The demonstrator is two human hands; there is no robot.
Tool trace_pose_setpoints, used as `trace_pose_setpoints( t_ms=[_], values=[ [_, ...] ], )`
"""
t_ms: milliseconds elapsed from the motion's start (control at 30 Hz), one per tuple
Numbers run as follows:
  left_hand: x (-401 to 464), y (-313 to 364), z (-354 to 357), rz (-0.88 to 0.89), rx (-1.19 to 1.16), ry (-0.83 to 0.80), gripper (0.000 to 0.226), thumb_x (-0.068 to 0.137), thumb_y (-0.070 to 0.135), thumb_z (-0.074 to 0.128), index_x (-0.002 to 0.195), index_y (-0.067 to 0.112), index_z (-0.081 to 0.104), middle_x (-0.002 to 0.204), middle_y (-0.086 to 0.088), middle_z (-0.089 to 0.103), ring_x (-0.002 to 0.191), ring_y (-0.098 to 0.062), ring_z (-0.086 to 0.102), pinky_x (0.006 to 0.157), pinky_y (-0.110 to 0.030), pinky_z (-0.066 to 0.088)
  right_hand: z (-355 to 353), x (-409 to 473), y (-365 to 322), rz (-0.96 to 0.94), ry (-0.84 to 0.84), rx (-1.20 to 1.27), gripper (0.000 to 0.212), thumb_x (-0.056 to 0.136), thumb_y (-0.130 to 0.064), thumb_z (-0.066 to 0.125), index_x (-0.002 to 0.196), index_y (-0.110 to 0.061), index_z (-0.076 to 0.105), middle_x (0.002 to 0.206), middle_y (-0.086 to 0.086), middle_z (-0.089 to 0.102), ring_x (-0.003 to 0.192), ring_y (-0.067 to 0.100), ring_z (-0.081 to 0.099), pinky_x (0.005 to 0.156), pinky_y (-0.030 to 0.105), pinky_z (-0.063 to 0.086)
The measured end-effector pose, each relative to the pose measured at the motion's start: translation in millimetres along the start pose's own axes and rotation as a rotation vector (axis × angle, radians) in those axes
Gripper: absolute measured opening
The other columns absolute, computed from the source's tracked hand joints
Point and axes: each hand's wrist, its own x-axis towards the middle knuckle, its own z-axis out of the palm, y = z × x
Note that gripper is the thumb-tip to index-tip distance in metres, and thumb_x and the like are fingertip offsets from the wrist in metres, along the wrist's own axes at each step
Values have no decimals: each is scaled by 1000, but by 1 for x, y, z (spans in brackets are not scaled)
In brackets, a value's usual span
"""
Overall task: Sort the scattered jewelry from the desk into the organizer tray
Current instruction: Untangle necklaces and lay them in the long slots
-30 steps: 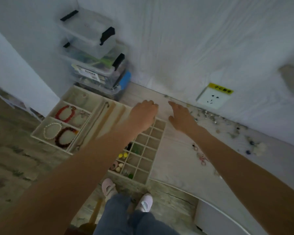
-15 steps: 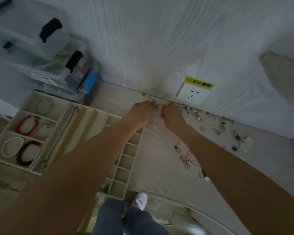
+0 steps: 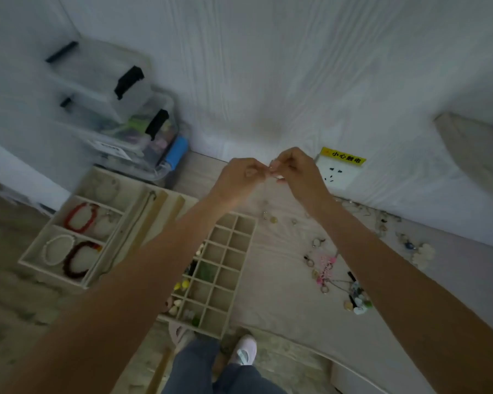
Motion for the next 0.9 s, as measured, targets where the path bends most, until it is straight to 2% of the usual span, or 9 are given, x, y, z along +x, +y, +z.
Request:
trace_pose_setpoints(
  t_ms=[67, 133, 200, 333, 433, 500, 600, 733, 900],
  values=[
    [-8, 9, -19, -12, -97, 32, 10, 85, 14, 64, 76, 18, 65, 68, 12, 67, 67, 3, 62, 70, -15, 45, 7, -4, -19, 25, -5, 113, 21, 87, -1, 58, 76, -17, 50, 77, 0, 60, 71, 9, 60, 64, 18, 51],
    [-19, 16, -37, -11, -209, 18, 15, 87, 10, 62, 74, 17, 62, 62, 7, 67, 70, -12, 67, 81, -30, 50, 14, -8, -34, 46, -6, 223, 19, 84, 2, 59, 77, -14, 52, 75, 3, 62, 68, 10, 62, 69, 22, 54],
    [-33, 20, -54, -19, -217, 13, 17, 88, 9, 60, 72, 16, 61, 54, 6, 63, 65, -19, 64, 77, -35, 50, 23, -12, -47, 69, -19, 295, 17, 84, 3, 58, 83, -12, 53, 74, 5, 62, 68, 13, 63, 72, 25, 54],
    [-59, 14, -84, -57, -173, 40, 22, 88, 8, 59, 68, 16, 57, 49, 7, 46, 45, -7, 45, 53, -23, 40, 49, -21, -64, 90, -97, 301, 19, 84, 5, 52, 91, -10, 63, 75, 10, 58, 71, 17, 57, 69, 23, 50],
    [-76, -7, -112, -55, -4, 104, 20, 89, 17, 61, 69, 15, 58, 59, 7, 42, 47, 3, 44, 53, -14, 35, 72, -24, -69, 118, -97, 296, 21, 85, 9, 49, 82, -4, 65, 70, 10, 53, 62, 13, 50, 59, 17, 45],
    [-88, -25, -133, -66, 125, 140, 20, 85, 27, 64, 74, 10, 63, 60, 6, 45, 50, 2, 44, 58, -20, 35, 88, -25, -67, 148, -82, 285, 23, 86, 11, 48, 79, -3, 64, 67, 10, 54, 59, 13, 50, 52, 13, 45],
    [-105, -47, -161, -141, 244, 221, 18, 87, 26, 63, 72, 16, 59, 60, 5, 49, 54, -2, 43, 56, -21, 35, 109, -24, -57, 159, -82, 149, 27, 88, 9, 48, 70, -5, 63, 65, 9, 57, 59, 14, 53, 49, 12, 45],
    [-127, -64, -189, -191, 261, 286, 23, 88, 26, 63, 70, 13, 59, 57, 8, 48, 53, -4, 44, 49, -11, 34, 139, -24, -42, 166, -165, -69, 29, 87, 3, 52, 65, -12, 63, 64, 6, 59, 60, 14, 55, 63, 22, 49],
    [-140, -75, -209, -220, 90, 280, 16, 85, 22, 66, 74, 10, 65, 40, 11, 47, 30, -1, 39, 42, -14, 31, 177, -24, -36, 218, -267, -257, 26, 88, -3, 55, 64, -12, 61, 72, 9, 61, 70, 20, 58, 73, 29, 50]
  ],
)
